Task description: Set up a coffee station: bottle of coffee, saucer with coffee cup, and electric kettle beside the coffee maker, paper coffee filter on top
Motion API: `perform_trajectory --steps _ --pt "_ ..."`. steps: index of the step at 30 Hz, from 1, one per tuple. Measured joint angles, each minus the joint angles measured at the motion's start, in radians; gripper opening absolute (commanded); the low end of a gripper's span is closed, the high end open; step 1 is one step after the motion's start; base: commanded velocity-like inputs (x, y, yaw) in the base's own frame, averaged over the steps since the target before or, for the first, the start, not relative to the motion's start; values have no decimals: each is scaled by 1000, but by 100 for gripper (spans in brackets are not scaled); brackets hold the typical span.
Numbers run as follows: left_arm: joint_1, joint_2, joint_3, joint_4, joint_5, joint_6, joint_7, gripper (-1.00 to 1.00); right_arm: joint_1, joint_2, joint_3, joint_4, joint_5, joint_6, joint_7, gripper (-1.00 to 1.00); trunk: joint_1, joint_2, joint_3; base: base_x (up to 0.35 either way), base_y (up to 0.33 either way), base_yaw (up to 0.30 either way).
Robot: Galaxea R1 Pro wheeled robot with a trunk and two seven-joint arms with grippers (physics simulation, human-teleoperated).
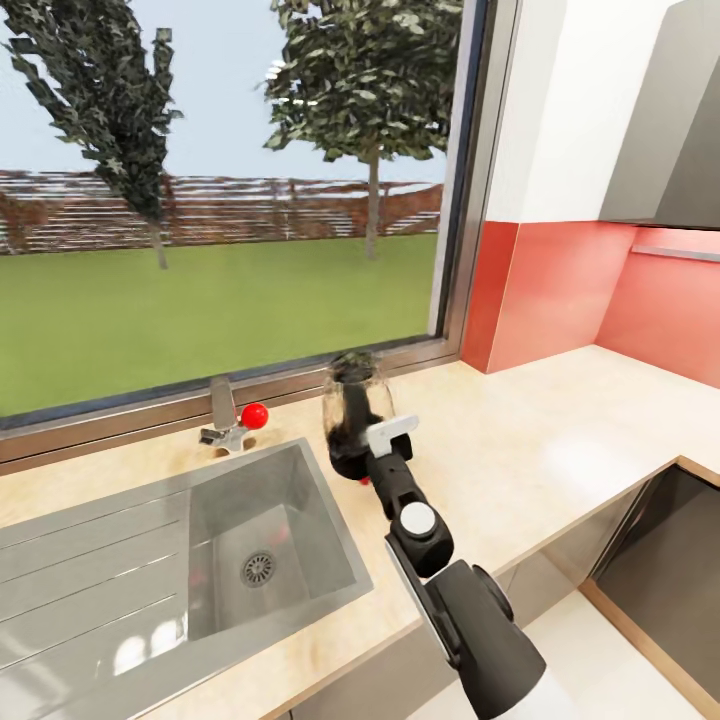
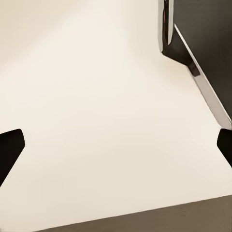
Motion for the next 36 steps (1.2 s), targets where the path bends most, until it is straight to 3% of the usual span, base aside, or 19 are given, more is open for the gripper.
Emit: perform_trajectory --steps 3,6,13,36 --pt "0 4 -1 -1 -2 0 3 100 0 0 0 -4 4 4 35 -100 0 0 0 0 0 0" --pt "-6 -10 -9 -18 5 5 -1 100 0 0 2 15 -34 5 47 -100 0 0 0 0 0 0" --pt "-7 -12 -14 -24 -25 32 4 100 0 0 2 3 -12 15 38 -100 0 0 0 0 0 0" --pt "-8 -11 -14 -26 -19 26 12 100 0 0 3 -12 -14 15 37 -100 0 0 0 0 0 12"
